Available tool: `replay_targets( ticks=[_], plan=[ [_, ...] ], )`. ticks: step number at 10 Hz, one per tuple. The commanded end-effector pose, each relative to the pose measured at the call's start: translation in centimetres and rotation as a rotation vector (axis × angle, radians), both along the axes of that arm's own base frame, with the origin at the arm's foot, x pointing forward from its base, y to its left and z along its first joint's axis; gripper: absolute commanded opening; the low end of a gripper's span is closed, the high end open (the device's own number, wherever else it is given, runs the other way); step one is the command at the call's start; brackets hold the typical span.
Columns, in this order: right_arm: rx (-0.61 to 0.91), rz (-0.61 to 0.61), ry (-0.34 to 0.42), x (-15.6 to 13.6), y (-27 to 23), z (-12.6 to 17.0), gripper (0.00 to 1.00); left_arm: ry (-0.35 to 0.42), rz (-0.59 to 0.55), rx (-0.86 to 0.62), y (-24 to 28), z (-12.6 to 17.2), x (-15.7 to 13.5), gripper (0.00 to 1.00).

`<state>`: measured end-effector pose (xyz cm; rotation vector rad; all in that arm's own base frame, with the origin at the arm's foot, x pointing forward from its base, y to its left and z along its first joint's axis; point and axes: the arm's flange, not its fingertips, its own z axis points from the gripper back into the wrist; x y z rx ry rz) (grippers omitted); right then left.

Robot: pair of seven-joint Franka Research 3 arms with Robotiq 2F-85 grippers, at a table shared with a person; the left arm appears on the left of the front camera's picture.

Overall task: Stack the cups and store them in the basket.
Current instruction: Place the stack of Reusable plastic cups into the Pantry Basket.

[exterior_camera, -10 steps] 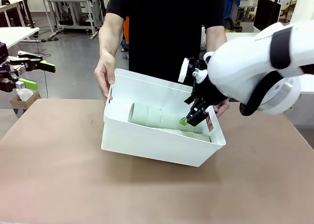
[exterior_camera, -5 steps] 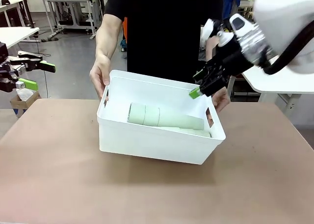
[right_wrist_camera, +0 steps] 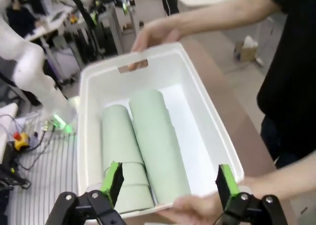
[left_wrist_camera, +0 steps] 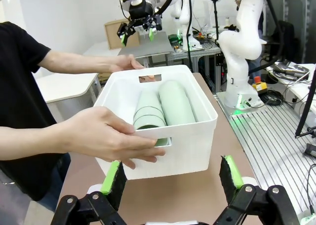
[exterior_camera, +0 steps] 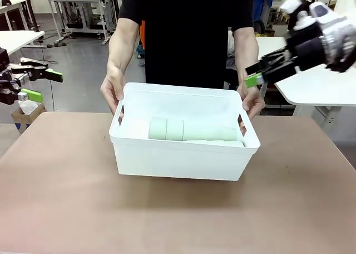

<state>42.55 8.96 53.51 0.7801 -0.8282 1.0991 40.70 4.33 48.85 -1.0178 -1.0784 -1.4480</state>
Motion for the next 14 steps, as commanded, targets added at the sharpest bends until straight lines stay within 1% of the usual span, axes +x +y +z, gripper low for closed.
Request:
replay_targets(
  ticks=[1,3,6,7,8,9,14],
  plan=[
    [0.127,0.019,-0.041,-0.9,-4.8,-0.9,1.0,-0.002,-0.002,0.0,-0.1,0.2,-0.1,1.0],
    [0.19,0.02,-0.059,-1.9,-10.0,-2.2,1.0,-0.002,-0.002,0.0,-0.1,0.2,-0.1,1.0],
    [0.243,0.033,-0.068,-2.3,-13.8,-3.6,1.0,-0.002,-0.002,0.0,-0.1,0.2,-0.1,1.0],
    [0.261,0.046,-0.08,-2.4,-14.5,-3.7,1.0,-0.002,-0.002,0.0,-0.1,0.2,-0.1,1.0],
    [0.327,0.08,-0.085,-2.2,-14.4,-3.9,1.0,-0.002,-0.002,0.0,-0.1,0.2,-0.1,1.0],
    [0.225,0.019,-0.047,-3.0,-14.4,-3.8,1.0,-0.002,-0.002,0.0,-0.1,0.2,-0.1,1.0],
    [0.225,0.019,-0.047,-3.0,-14.4,-3.8,1.0,-0.002,-0.002,0.0,-0.1,0.2,-0.1,1.0]
  ],
)
